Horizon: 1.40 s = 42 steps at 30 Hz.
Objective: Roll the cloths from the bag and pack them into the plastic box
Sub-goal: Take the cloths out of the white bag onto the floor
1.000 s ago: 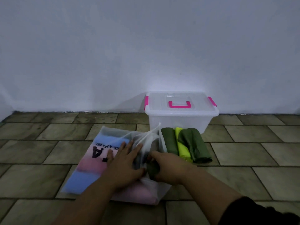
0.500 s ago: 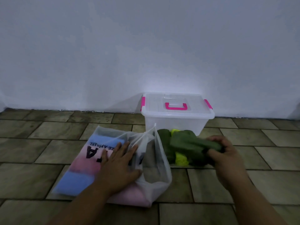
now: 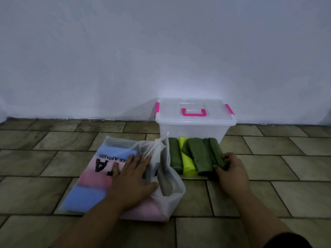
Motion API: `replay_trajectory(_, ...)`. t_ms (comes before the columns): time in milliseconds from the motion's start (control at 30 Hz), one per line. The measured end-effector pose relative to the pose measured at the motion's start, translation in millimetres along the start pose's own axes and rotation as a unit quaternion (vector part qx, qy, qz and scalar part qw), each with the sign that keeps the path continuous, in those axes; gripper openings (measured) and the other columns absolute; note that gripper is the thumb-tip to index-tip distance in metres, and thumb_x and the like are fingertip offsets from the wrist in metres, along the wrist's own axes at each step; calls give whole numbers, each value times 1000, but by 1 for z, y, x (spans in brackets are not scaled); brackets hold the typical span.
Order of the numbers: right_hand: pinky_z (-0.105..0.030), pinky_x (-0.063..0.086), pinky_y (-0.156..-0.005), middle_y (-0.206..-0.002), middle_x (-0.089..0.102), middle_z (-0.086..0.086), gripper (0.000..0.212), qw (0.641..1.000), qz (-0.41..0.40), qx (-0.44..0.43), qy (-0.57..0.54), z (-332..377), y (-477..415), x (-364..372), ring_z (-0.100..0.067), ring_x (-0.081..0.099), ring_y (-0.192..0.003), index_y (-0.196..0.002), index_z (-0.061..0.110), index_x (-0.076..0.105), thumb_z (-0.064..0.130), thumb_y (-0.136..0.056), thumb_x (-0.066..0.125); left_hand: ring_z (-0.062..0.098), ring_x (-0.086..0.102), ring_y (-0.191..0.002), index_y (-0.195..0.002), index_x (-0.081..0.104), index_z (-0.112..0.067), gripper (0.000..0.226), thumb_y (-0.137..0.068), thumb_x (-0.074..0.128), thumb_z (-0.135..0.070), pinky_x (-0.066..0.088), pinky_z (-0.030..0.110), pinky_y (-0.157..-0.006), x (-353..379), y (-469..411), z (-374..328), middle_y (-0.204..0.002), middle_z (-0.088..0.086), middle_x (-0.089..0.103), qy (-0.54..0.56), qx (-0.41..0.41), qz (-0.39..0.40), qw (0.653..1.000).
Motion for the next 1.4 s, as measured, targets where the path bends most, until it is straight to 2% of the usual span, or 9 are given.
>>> replay_trajectory(200,-30,43,-80,-108,54,0,39,989,-53,-123,56,66,25,-27,-18,53,-98,-111,20,60,32,-76,72,15,-19,-144,-145,-17,-43,105,-65,35,-86,-9,60,-110,2,0,-3,-158,-10,-19,-9,0,64,998)
replay_trajectory(300,-14,40,-68,-91,55,24,18,961,141,-237,1,137,74,25,8,53,-85,-101,37,60,33,-84,65,18,-20,-144,-145,-17,-43,107,-70,50,-78,-6,63,-110,1,1,0,-157,-10,-22,-14,2,101,995)
replay_trajectory(400,-20,43,-69,-100,66,12,21,911,285,-284,91,156,115,77,-2,60,-89,-112,32,60,28,-92,53,20,-19,-144,-146,-16,-40,106,-75,58,-64,-6,63,-109,-2,4,-4,-157,-9,-23,-11,-2,124,992)
replay_trajectory(633,-25,45,-68,-93,67,6,13,913,273,-273,129,129,131,62,-9,60,-81,-96,29,64,31,-90,53,20,-23,-143,-130,-28,-61,89,-77,43,-67,-10,61,-110,-10,23,-31,-144,-17,-38,0,44,63,997)
replay_trajectory(733,-22,30,-86,-88,65,17,14,902,287,-305,102,121,152,58,-6,58,-87,-90,27,65,31,-87,52,23,-19,-144,-139,-16,-56,91,-66,33,-84,-5,63,-109,-11,21,-48,-154,-9,-29,9,15,20,1000)
replay_trajectory(867,-18,25,-98,-86,65,14,14,914,274,-293,52,111,168,50,-7,58,-88,-86,27,63,31,-84,50,35,-18,-143,-141,-17,-47,97,-77,56,-51,-7,70,-105,-11,18,-61,-155,3,-28,-65,-15,36,997)
replay_trajectory(1000,-22,48,-71,-82,65,14,3,951,222,-214,-3,92,158,35,-2,59,-80,-87,31,58,28,-85,60,34,-18,-143,-133,-25,-54,97,-82,56,-37,0,73,-104,-15,39,-30,-154,-6,-30,-81,-40,56,994)
replay_trajectory(1200,-21,48,-75,-97,65,16,24,935,282,-209,56,102,156,65,1,59,-81,-106,38,62,43,-82,63,28,-19,-144,-133,-27,-59,110,-69,61,-71,12,69,-108,-1,79,20,-153,-10,-31,-10,-60,175,983)
replay_trajectory(1400,-14,39,-65,-99,62,17,57,894,349,-260,104,121,164,92,5,51,-75,-113,39,61,61,-62,73,26,-23,-142,-110,-44,-63,114,-68,62,-67,-4,72,-104,17,84,19,-151,-13,-35,11,-47,128,991)
Point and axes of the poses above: each hand's wrist, its own y-axis away from the middle knuckle, its own x-axis out of the palm, z = x × y, the point moved 10 cm from there along -y, towards the middle knuckle
